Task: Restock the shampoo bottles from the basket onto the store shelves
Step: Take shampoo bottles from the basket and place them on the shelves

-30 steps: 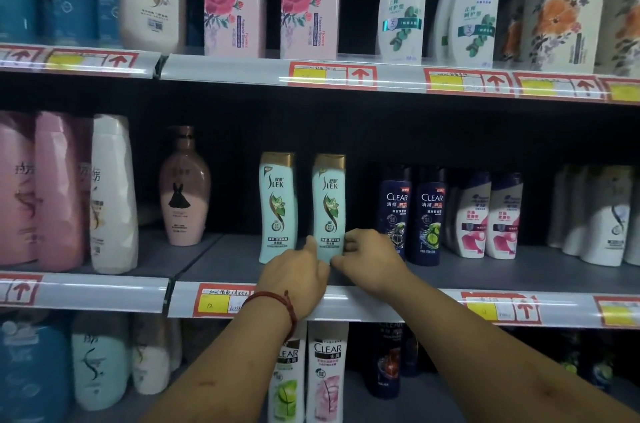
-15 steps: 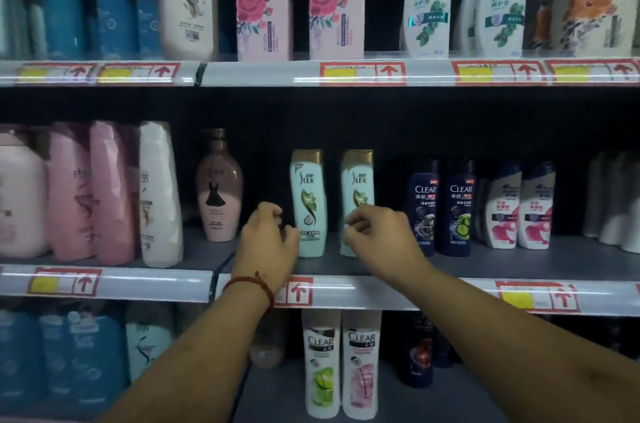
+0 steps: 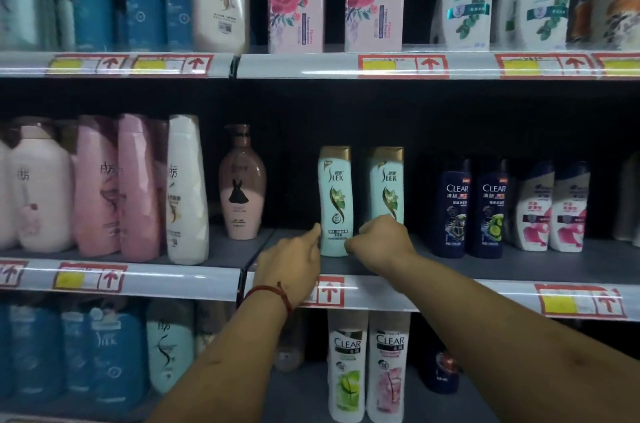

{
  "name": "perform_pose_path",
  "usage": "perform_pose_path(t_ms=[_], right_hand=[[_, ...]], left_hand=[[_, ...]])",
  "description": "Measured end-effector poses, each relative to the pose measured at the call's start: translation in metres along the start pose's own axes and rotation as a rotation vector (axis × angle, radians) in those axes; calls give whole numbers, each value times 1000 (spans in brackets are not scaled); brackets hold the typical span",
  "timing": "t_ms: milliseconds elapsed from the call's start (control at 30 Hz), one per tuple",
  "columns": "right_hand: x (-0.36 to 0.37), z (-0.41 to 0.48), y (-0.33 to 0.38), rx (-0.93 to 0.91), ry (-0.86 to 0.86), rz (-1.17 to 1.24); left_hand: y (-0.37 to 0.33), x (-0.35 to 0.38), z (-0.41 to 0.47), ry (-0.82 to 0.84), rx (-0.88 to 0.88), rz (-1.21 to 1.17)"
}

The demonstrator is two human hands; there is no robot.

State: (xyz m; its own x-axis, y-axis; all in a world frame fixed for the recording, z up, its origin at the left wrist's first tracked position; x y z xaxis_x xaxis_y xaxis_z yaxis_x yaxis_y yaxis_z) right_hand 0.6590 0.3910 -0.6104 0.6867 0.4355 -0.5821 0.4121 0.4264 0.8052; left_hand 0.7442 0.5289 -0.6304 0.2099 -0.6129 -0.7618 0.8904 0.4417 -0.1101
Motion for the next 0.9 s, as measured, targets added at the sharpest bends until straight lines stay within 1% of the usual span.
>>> perform_pose_path(t_ms=[100,233,400,900], right_hand=[[3,0,0,-38,1,-7],[4,1,0,-55,-16,-20],[2,1,-1,-39,-24,-8],[5,5,-3,-23,-17,-16]], left_hand=[[1,0,0,6,12,3],[2,1,1,16,-17,-5],[2,1,0,48,-22,-13],[2,4,1,64,-25,-7]])
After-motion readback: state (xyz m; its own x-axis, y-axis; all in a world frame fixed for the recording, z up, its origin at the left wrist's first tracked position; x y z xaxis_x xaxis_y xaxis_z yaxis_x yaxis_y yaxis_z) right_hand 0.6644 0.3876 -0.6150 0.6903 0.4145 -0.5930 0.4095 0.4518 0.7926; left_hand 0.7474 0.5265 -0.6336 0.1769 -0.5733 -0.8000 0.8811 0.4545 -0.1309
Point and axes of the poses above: each hand's wrist, its own z-axis towards the middle knuckle, its own x-axis out of the palm, y = z × x, the point moved 7 cm from there along z, towards the middle knuckle, and after that the axes turned 15 degrees about x, right-handed, at the moved point
